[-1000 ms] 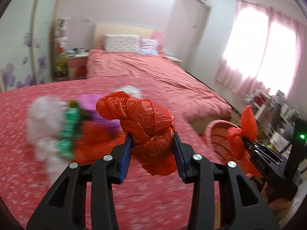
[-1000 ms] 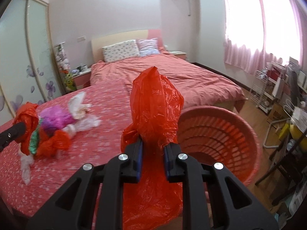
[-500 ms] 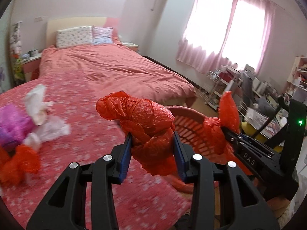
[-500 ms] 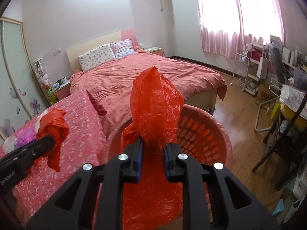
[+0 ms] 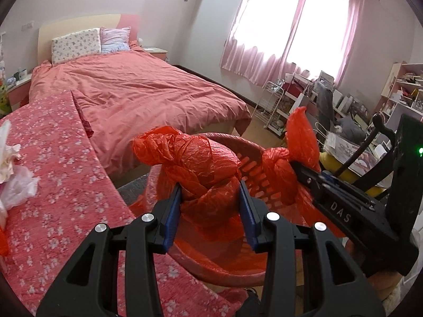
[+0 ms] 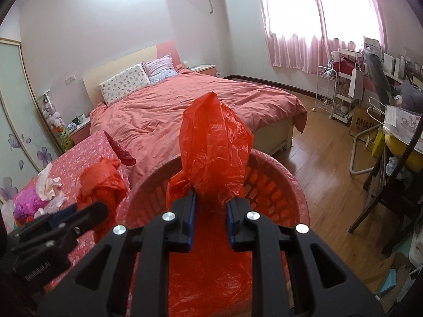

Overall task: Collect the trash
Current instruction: 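Open both tools to drop the bags into the basket, then move back to the pile and grasp a clear plastic bag with the left tool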

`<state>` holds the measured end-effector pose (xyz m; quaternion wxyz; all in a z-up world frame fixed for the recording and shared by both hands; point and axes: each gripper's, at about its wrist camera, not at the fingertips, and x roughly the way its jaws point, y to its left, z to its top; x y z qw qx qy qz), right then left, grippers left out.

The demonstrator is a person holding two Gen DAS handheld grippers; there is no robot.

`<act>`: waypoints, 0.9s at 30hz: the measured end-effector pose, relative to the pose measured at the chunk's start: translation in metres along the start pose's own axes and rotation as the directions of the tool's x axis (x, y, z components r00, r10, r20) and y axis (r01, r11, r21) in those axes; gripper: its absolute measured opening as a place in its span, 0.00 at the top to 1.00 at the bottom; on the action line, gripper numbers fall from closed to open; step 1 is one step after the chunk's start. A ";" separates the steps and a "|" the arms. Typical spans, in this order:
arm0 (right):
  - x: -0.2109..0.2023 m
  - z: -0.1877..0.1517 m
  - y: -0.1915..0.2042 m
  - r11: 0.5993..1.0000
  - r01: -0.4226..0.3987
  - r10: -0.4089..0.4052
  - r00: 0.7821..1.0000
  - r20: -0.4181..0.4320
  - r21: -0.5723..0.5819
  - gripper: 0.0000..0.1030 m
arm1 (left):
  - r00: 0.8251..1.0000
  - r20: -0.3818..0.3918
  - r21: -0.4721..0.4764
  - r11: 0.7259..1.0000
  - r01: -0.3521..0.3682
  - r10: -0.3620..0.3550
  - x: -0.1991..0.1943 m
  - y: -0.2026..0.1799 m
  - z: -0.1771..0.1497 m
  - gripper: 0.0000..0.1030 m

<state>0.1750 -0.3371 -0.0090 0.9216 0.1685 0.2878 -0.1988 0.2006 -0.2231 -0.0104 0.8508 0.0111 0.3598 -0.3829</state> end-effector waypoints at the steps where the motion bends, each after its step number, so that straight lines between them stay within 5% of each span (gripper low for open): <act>1: 0.000 0.000 0.000 1.000 -0.004 0.004 1.000 0.002 0.005 0.77 | 1.000 -0.008 -0.003 1.000 -0.001 0.001 0.003 0.001 0.000 0.58; 18: 0.003 0.001 -0.001 1.000 0.029 -0.029 1.000 0.012 0.005 0.38 | 0.991 -0.043 -0.071 0.989 -0.130 0.127 -0.009 0.027 -0.008 0.32; 27: -0.018 -0.005 0.041 0.997 0.006 -0.004 0.999 0.040 -0.071 0.33 | 0.951 0.013 -0.117 0.945 -0.306 0.309 -0.078 0.076 -0.028 0.31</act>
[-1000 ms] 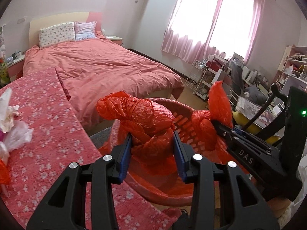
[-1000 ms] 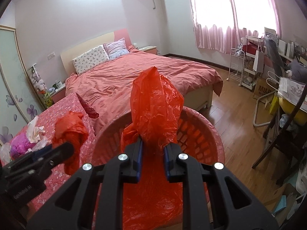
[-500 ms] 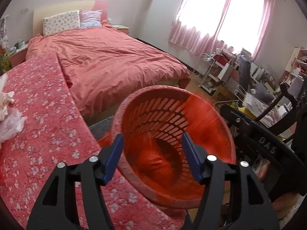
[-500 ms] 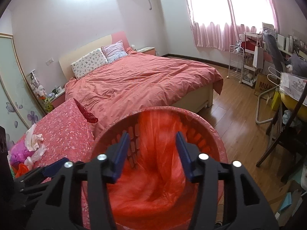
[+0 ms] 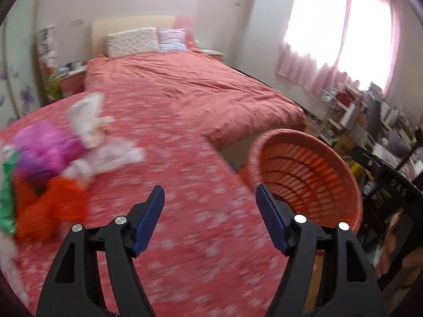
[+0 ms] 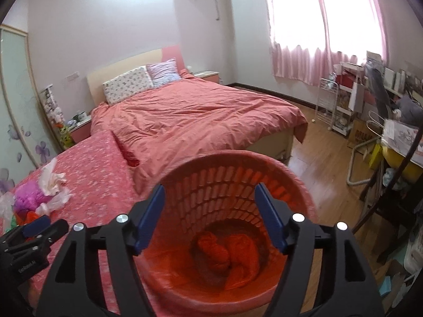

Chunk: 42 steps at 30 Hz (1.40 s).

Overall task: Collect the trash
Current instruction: 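Move back to the pile and grasp a clear plastic bag with the left tool, then grasp an orange bag with the right tool while the left tool holds the clear bag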

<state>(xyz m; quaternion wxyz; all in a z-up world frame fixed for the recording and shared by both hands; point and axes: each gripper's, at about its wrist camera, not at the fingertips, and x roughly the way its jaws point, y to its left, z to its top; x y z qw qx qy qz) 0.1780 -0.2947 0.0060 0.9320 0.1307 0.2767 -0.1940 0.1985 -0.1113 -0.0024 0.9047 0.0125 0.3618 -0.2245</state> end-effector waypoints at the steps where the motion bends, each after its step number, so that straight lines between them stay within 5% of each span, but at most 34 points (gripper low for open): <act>1: -0.002 -0.001 0.006 1.000 -0.007 0.007 1.000 0.001 -0.007 0.33 | 1.000 0.003 -0.014 1.000 -0.016 0.016 -0.005 0.008 -0.002 0.31; 9: -0.019 -0.012 0.077 0.989 -0.099 0.099 0.995 -0.004 -0.111 0.33 | 0.982 0.043 -0.128 0.976 -0.179 0.186 -0.054 0.089 -0.021 0.31; 18: -0.027 -0.038 0.150 0.964 -0.204 0.196 0.979 -0.061 -0.173 0.33 | 0.925 0.009 -0.268 0.892 -0.364 0.380 -0.089 0.191 -0.050 0.31; 31: -0.028 -0.057 0.192 0.945 -0.230 0.210 0.972 -0.109 -0.232 0.33 | 0.940 -0.090 -0.335 0.879 -0.341 0.330 -0.059 0.231 -0.069 0.41; 34: -0.027 -0.059 0.197 0.941 -0.238 0.214 0.969 -0.120 -0.241 0.33 | 0.949 -0.102 -0.351 0.882 -0.314 0.297 -0.058 0.235 -0.070 0.51; 36: -0.026 -0.059 0.201 0.938 -0.246 0.220 0.967 -0.126 -0.244 0.33 | 0.956 -0.097 -0.337 0.895 -0.294 0.278 -0.059 0.235 -0.069 0.69; 42: -0.027 -0.063 0.224 0.923 -0.288 0.258 0.955 -0.144 -0.257 0.33 | 0.957 -0.047 -0.317 0.904 -0.286 0.286 -0.080 0.230 -0.072 0.72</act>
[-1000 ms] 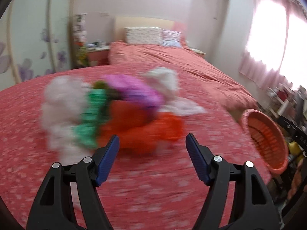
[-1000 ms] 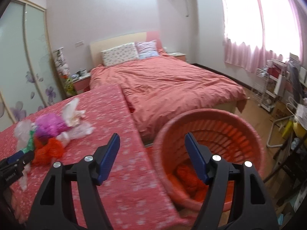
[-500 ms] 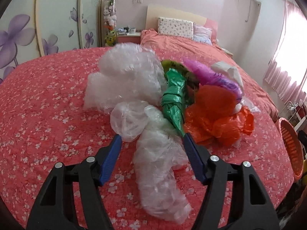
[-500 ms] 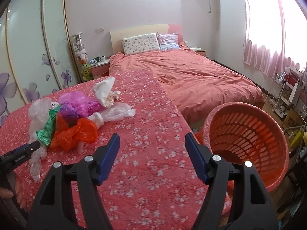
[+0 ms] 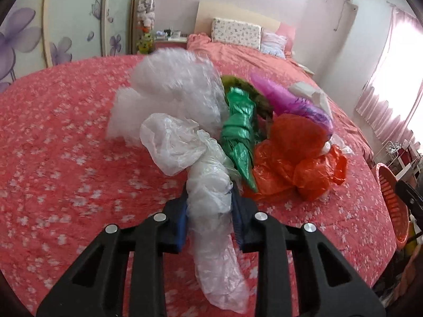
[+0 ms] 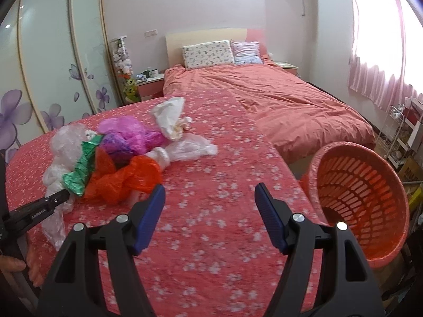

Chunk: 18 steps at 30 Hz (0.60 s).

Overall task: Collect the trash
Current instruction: 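Grasp an orange bag with the right tool while the left tool holds the clear bag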

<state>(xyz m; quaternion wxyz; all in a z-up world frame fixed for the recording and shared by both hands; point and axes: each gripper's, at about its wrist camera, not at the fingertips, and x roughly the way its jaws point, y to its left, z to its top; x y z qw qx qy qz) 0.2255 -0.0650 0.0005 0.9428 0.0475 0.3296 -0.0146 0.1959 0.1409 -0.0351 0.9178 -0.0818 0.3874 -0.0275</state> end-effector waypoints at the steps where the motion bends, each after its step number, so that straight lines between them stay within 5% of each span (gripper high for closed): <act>1: 0.002 0.001 0.007 1.000 -0.011 0.011 1.000 -0.002 -0.007 0.33 | 1.000 0.014 0.000 1.000 -0.002 0.002 -0.006 0.003 0.000 0.72; 9: 0.020 0.005 0.054 0.994 -0.104 0.103 0.994 -0.021 -0.035 0.34 | 0.991 0.118 -0.052 0.997 -0.052 0.058 -0.047 0.045 0.014 0.72; 18: 0.052 0.003 0.111 0.985 -0.150 0.143 0.986 -0.084 -0.081 0.43 | 0.984 0.145 -0.119 0.989 -0.085 0.102 -0.055 0.081 0.025 0.72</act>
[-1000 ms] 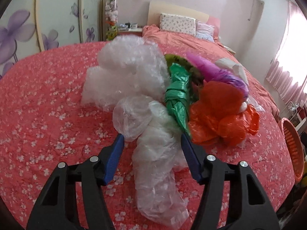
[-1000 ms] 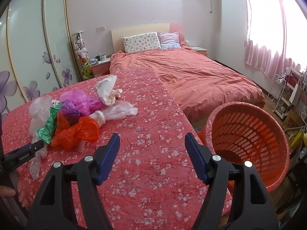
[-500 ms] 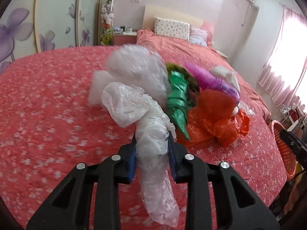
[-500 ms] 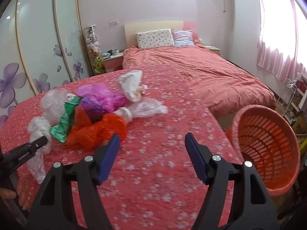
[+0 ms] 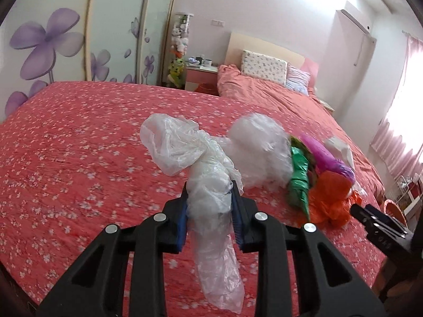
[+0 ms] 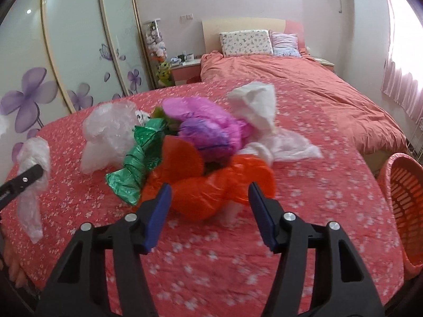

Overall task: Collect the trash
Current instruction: 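Grasp an orange bag with the right tool while the left tool holds the clear bag, then carry the orange and clear bags over the laundry basket with both tools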

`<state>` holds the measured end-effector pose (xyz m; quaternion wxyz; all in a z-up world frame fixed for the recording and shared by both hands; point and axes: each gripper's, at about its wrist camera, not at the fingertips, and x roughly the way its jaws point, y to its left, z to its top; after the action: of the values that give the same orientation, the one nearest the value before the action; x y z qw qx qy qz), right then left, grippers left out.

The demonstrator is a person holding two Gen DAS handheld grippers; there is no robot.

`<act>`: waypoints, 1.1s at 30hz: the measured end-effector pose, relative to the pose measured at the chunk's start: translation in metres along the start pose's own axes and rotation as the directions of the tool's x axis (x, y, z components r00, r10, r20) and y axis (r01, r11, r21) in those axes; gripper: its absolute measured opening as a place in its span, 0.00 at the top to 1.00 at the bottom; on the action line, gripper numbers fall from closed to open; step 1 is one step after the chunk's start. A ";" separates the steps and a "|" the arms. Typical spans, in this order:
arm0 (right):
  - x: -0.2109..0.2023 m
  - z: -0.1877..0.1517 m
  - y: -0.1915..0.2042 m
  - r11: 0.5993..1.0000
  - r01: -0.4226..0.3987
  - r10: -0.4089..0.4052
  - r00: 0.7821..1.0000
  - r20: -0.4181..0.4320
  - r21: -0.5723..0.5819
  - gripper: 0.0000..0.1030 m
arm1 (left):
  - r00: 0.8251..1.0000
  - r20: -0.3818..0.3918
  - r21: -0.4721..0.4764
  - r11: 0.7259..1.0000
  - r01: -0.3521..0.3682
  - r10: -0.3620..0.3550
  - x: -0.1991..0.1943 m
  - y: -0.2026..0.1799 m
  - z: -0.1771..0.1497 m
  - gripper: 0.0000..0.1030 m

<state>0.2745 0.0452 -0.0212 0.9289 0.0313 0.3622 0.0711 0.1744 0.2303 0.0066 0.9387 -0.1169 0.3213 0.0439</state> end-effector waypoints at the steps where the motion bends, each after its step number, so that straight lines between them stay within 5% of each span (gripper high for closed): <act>1: 0.006 0.001 0.004 1.000 0.011 -0.011 1.000 -0.007 0.001 0.43 | 1.000 0.002 -0.003 1.000 -0.001 0.001 0.001 0.002 0.000 0.72; 6: 0.025 0.004 0.013 0.999 0.049 -0.049 0.998 -0.050 0.005 0.43 | 1.000 0.007 -0.018 1.000 0.006 -0.006 0.001 0.010 0.001 0.72; 16: 0.031 -0.002 0.021 0.997 0.043 -0.047 0.997 -0.067 -0.061 0.80 | 1.000 -0.001 -0.020 1.000 0.024 -0.024 0.003 0.007 -0.002 0.72; 33: -0.038 -0.009 -0.040 0.999 0.040 -0.042 0.998 0.050 0.027 0.84 | 0.993 -0.003 0.068 0.991 0.114 -0.114 -0.007 -0.052 -0.004 0.72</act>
<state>0.2456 0.0001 -0.0067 0.9384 0.0377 0.3402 0.0465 0.1749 0.1787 0.0176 0.9433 -0.1030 0.3148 -0.0206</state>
